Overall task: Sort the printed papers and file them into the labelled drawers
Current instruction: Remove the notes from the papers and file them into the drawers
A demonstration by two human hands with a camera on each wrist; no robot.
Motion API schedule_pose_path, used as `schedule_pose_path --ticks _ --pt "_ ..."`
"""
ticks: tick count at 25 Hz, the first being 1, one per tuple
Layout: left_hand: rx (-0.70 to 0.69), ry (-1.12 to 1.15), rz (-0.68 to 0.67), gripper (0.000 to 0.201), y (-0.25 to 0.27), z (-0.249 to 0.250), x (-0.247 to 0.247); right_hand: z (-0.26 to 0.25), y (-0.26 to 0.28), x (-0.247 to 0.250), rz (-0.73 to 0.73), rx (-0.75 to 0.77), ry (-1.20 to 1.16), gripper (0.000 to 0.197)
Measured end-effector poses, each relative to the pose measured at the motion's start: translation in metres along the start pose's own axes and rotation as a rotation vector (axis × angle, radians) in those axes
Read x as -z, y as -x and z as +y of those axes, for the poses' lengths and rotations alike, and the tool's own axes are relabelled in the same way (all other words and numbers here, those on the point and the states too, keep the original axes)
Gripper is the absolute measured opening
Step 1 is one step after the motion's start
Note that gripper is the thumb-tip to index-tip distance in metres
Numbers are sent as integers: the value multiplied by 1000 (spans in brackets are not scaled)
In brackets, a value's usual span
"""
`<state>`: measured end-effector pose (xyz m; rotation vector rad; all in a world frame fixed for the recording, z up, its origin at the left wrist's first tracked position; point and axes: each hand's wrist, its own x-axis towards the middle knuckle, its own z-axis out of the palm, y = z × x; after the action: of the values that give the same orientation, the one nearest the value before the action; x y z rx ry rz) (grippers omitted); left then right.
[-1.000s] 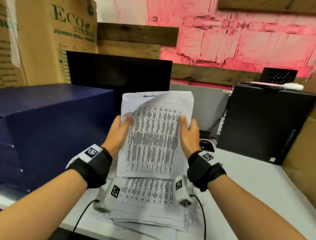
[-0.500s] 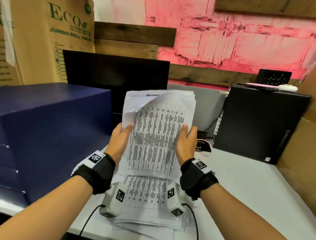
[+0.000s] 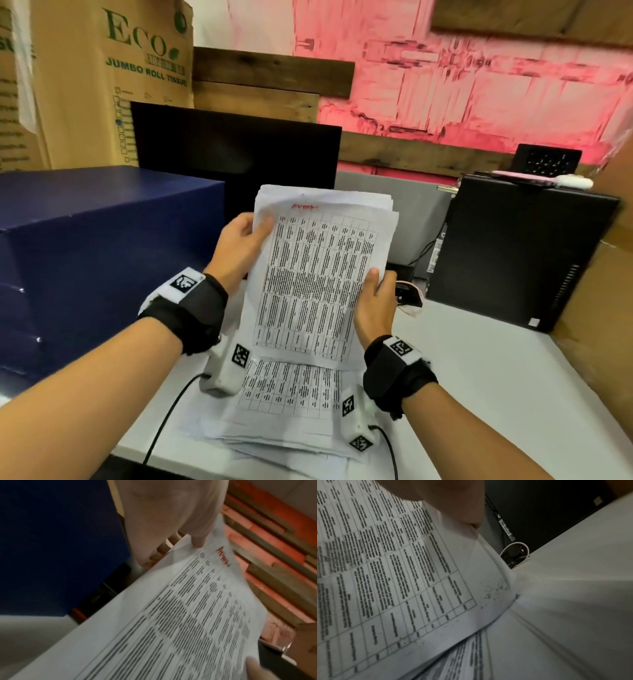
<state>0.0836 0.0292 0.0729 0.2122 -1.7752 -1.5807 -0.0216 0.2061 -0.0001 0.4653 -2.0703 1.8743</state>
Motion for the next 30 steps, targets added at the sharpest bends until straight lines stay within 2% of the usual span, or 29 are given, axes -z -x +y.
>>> schedule_pose_path --ticks 4,9,12,15,17,22,25,27,30 --pt "-102 -31 8 26 -20 29 -6 -9 -4 -1 26 51 37 28" --pt "-83 -156 -16 27 -11 11 -9 -12 -3 5 23 37 14 27" --pt "-103 -90 56 27 -12 9 -5 -10 -7 8 16 19 1 21" --pt "-186 -95 127 21 -19 20 -7 -19 -14 8 50 75 5 22" --pt "-217 -108 165 19 -24 28 -9 -32 -17 7 34 104 -32 16" --pt "-263 -100 207 19 -19 22 -11 -36 -11 -1 40 114 -40 24" --pt "-233 -77 203 12 -13 11 -10 -23 0 -2 -5 95 -38 26" --pt "-151 -33 147 24 -14 4 -4 -19 0 -1 -19 86 -27 26" --pt "-38 -34 -8 42 -14 -9 5 -20 -3 -1 -19 82 -9 27"
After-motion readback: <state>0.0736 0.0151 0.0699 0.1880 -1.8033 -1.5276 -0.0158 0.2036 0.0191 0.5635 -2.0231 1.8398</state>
